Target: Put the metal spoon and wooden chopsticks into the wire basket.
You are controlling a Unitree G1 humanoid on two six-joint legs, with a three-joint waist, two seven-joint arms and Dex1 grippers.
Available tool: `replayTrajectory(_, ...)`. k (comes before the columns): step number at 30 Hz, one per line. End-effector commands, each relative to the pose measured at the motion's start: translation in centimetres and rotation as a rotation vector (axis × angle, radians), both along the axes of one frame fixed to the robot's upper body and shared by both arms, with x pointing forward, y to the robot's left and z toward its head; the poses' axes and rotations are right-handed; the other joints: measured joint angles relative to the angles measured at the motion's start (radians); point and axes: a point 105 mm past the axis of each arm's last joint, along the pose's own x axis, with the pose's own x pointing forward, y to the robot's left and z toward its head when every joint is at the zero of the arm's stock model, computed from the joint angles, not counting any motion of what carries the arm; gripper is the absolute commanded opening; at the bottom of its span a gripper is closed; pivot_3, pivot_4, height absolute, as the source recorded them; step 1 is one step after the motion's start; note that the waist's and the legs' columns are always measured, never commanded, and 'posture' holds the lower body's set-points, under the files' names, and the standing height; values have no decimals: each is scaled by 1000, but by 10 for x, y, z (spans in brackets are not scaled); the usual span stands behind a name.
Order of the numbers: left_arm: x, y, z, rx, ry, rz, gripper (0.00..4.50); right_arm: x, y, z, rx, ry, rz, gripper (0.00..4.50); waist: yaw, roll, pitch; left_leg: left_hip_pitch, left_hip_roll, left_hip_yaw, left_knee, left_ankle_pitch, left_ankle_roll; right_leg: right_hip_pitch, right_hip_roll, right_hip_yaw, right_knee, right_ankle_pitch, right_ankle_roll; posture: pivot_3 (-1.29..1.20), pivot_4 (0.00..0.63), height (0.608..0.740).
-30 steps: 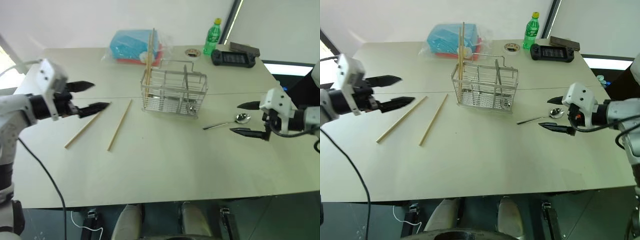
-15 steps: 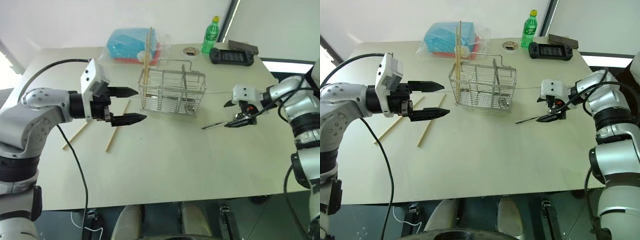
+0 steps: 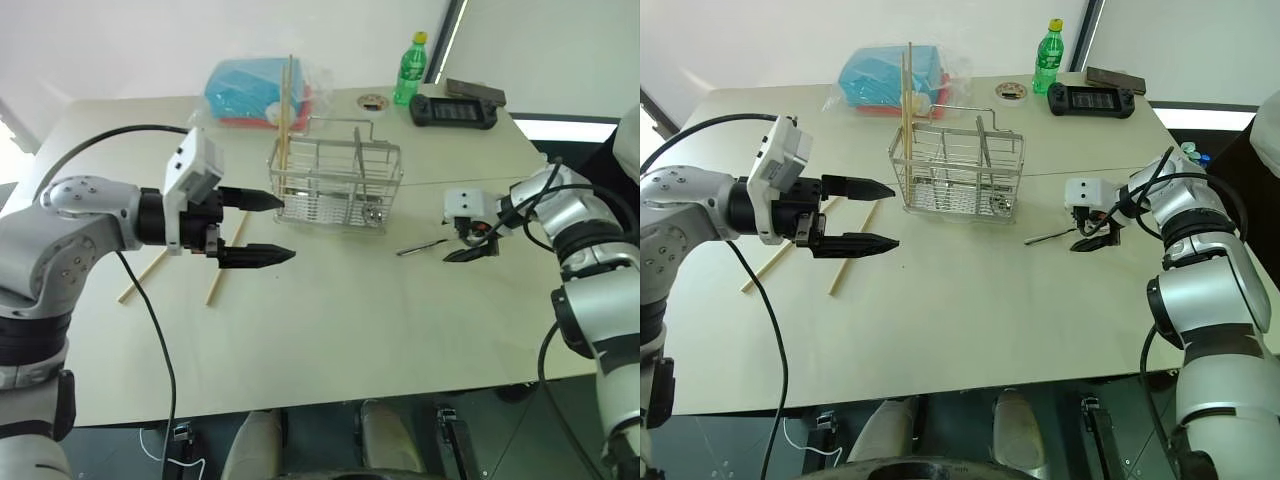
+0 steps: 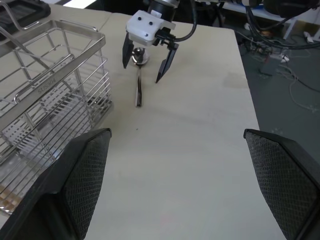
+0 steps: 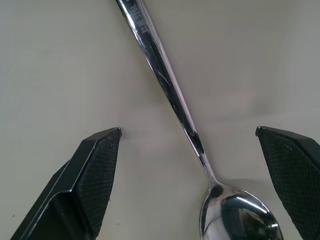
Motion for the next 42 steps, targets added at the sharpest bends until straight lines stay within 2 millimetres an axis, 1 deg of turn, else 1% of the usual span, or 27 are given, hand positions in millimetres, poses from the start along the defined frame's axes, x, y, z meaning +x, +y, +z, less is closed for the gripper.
replayTrajectory(1,-6,-4,8,23,-41,-40,4469,6,1,11,5,-42,-17,4500,-1,0,0,0,0,0,0,0,0,0,0,0,0,0,0,0,150,731)
replayTrajectory(3,-6,-5,8,23,-43,-41,4500,7,2,11,21,-46,-31,3960,-3,0,0,0,0,0,0,0,0,0,0,0,0,0,0,0,150,731)
replayTrajectory(5,-6,-4,9,23,-47,-41,4500,6,3,9,29,-37,-31,3182,-6,0,0,1,0,0,0,0,0,1,0,0,1,0,0,0,150,731)
replayTrajectory(6,-6,-4,10,22,-50,-40,4500,6,3,9,36,-31,-30,2649,-7,0,0,1,0,0,1,0,0,1,0,0,1,0,0,0,150,731)
replayTrajectory(7,-5,-4,11,21,-53,-39,4500,5,4,8,45,-27,-28,2007,-9,0,0,1,0,0,1,0,0,1,0,0,1,0,0,0,150,731)
replayTrajectory(9,-5,-4,13,18,-57,-38,4500,4,5,7,62,-17,-29,1115,-12,0,0,1,0,0,1,0,0,1,0,0,1,0,0,0,150,731)
replayTrajectory(11,-5,-5,15,16,-61,-36,4500,2,4,6,60,-9,-19,12,-12,0,0,1,0,0,1,0,0,1,0,0,1,0,0,0,150,731)
replayTrajectory(19,0,-5,17,11,-73,-27,4500,-6,1,-1,41,22,33,12,-12,0,0,2,0,0,1,0,0,2,0,0,1,0,0,0,150,731)
replayTrajectory(23,3,-4,19,3,-83,-16,4500,-12,7,5,90,35,108,12,-12,0,0,2,0,-1,1,0,0,3,0,0,1,0,0,0,150,731)
replayTrajectory(26,6,-2,22,-4,-94,-1,4500,-24,18,13,162,72,238,12,-12,0,0,3,0,-1,1,0,0,3,0,0,1,0,1,0,150,731)
replayTrajectory(28,8,-1,24,-8,-100,7,4500,-30,25,17,193,61,303,12,-12,0,0,3,0,-1,1,0,0,3,0,0,1,0,1,0,150,731)
replayTrajectory(31,11,1,26,-18,-110,21,4500,-44,47,31,301,26,392,12,-10,0,0,3,0,-1,1,0,0,3,0,0,2,1,2,0,150,731)
replayTrajectory(32,12,2,27,-22,-113,27,4500,-51,56,37,352,28,413,12,-9,0,0,3,0,-1,1,0,0,3,0,0,2,1,2,0,150,731)
replayTrajectory(35,16,5,29,-31,-121,45,4500,-73,76,68,551,69,424,12,-10,1,0,2,0,-2,1,0,0,3,1,0,2,1,2,0,150,731)
replayTrajectory(38,18,7,31,-37,-129,59,4500,-89,91,99,730,125,412,12,-9,1,0,3,0,-2,2,0,0,3,1,0,3,1,2,0,150,731)
replayTrajectory(40,21,9,33,-43,-138,70,4500,-90,105,130,886,100,392,12,-6,1,0,3,0,-2,2,0,0,3,1,0,4,1,2,0,150,731)
replayTrajectory(42,25,11,35,-52,-146,82,4500,-84,120,163,1038,35,363,12,-6,1,0,3,0,-2,2,0,0,3,1,0,4,1,1,0,150,731)
